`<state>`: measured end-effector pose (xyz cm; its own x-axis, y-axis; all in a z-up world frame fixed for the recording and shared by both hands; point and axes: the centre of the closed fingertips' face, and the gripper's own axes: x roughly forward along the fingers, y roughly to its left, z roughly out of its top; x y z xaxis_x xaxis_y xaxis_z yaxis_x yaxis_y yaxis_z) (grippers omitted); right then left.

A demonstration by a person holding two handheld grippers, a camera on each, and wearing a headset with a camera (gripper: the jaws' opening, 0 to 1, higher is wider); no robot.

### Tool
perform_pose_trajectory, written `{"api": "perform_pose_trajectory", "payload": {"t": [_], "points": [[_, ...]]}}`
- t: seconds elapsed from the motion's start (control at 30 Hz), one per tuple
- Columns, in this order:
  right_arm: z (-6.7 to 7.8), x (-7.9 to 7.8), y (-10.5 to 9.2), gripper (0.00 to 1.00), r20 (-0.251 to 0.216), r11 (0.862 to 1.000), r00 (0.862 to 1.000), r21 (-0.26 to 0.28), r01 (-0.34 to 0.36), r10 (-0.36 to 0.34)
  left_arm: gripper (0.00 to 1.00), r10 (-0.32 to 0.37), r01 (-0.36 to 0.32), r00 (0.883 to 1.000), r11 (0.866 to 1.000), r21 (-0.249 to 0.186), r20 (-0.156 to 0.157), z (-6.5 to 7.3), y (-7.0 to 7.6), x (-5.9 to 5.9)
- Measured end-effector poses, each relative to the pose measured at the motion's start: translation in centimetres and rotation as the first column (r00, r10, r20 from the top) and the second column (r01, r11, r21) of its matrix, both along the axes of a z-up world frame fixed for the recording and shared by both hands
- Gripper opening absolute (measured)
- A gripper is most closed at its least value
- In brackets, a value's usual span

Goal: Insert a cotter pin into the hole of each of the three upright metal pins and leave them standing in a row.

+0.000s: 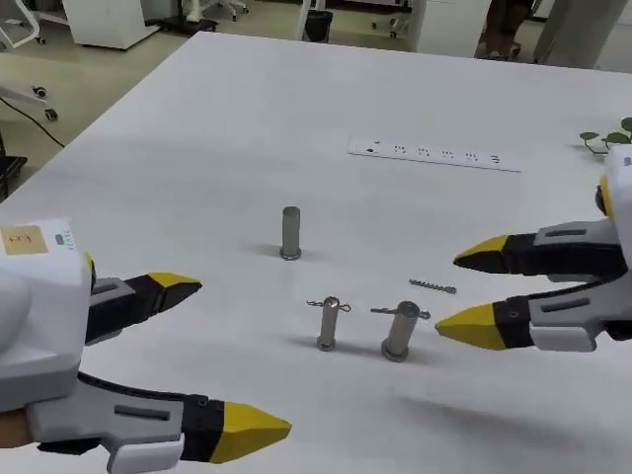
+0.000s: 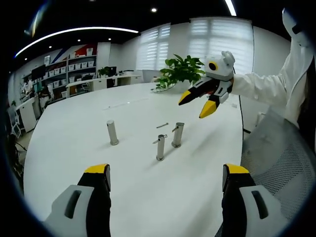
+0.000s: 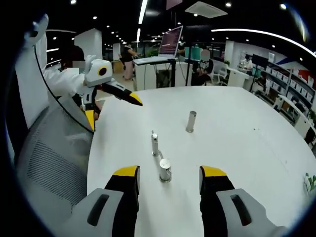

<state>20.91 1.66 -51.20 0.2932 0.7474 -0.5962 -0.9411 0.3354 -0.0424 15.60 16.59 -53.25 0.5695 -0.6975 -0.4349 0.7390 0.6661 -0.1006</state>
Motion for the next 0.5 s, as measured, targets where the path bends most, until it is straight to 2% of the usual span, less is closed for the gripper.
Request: {"api": "perform_pose_trajectory", "payload": {"t": [0.1, 0.27, 0.37, 0.43, 0.5], "points": [[0.1, -1.0, -0.4, 0.5, -0.036, 0.999, 0.998, 0.022, 0.049, -0.049, 0.93, 0.001, -0.001, 1.0, 1.0, -0.015, 0.003, 0.3, -0.1, 0.2], [-0.5, -2.9, -0.6, 0.59, -0.06, 0.997, 0.995, 0.019, 0.079, -0.078, 0.93, 0.006, -0.006, 1.0, 0.999, -0.038, 0.009, 0.6, -0.3, 0.3], [-0.5, -3.4, -0.6, 0.66, -0.06, 0.994, 0.993, 0.025, 0.107, -0.105, 0.93, 0.006, -0.005, 1.0, 0.999, -0.034, 0.011, 0.5, -0.4, 0.2], [-0.3, -3.5, -0.5, 0.72, -0.074, 0.987, 0.986, 0.053, 0.152, -0.148, 0.92, -0.009, 0.009, 1.0, 1.0, -0.03, 0.02, 0.5, -0.6, 0.1], [-0.2, -3.7, -0.6, 0.73, -0.083, 0.981, 0.981, 0.068, 0.18, -0.174, 0.92, -0.01, 0.01, 1.0, 0.999, -0.035, 0.015, 0.5, -0.6, 0.1]]}}
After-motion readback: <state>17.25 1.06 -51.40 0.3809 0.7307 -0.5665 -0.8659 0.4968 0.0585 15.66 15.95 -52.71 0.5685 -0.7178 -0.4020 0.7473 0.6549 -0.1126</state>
